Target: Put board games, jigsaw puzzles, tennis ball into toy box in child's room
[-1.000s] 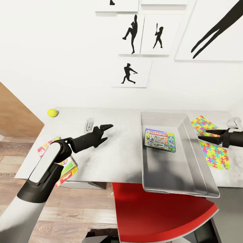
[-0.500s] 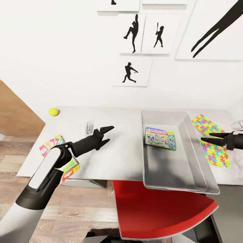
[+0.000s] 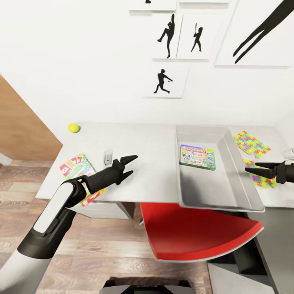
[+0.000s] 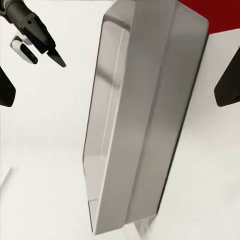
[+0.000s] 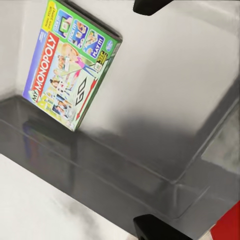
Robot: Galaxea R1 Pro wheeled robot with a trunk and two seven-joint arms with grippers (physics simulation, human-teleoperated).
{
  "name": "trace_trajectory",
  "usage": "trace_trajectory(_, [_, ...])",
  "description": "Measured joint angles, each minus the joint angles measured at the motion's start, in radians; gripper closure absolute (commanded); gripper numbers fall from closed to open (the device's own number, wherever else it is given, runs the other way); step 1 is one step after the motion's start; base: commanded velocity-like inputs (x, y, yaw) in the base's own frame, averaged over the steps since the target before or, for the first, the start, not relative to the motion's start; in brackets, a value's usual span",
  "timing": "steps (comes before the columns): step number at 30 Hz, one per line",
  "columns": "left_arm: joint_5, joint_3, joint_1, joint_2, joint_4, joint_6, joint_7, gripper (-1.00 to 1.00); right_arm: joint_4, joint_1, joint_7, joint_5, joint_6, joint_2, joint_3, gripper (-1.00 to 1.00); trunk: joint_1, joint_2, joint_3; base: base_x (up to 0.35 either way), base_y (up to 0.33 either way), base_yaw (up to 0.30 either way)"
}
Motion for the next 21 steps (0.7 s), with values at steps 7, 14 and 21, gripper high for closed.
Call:
trace_trajectory(7, [0.0, -0.002, 0.004, -0.005, 0.0, 0.0, -0.006, -1.0, -0.003, 0.002, -0.001, 0.0, 0.0, 0.0, -0.003, -1.0, 0.0, 0.0, 0.0, -0.055, 0.028, -0.001])
trace_trajectory(14, [0.0, -0.004, 0.004, -0.007, 0.0, 0.001, -0.008, -1.0, -0.004, 0.008, 0.0, 0.0, 0.0, -0.002, -0.021, -1.0, 0.0, 0.0, 0.005, -0.019, 0.01, -0.046])
trace_trajectory(21, [0.0, -0.019, 0.01, -0.009, 0.0, 0.0, -0.009, -1.0, -0.01, 0.047, 0.002, 0.0, 0.0, -0.002, -0.103, -1.0, 0.0, 0.0, 0.014, -0.007, 0.004, -0.085])
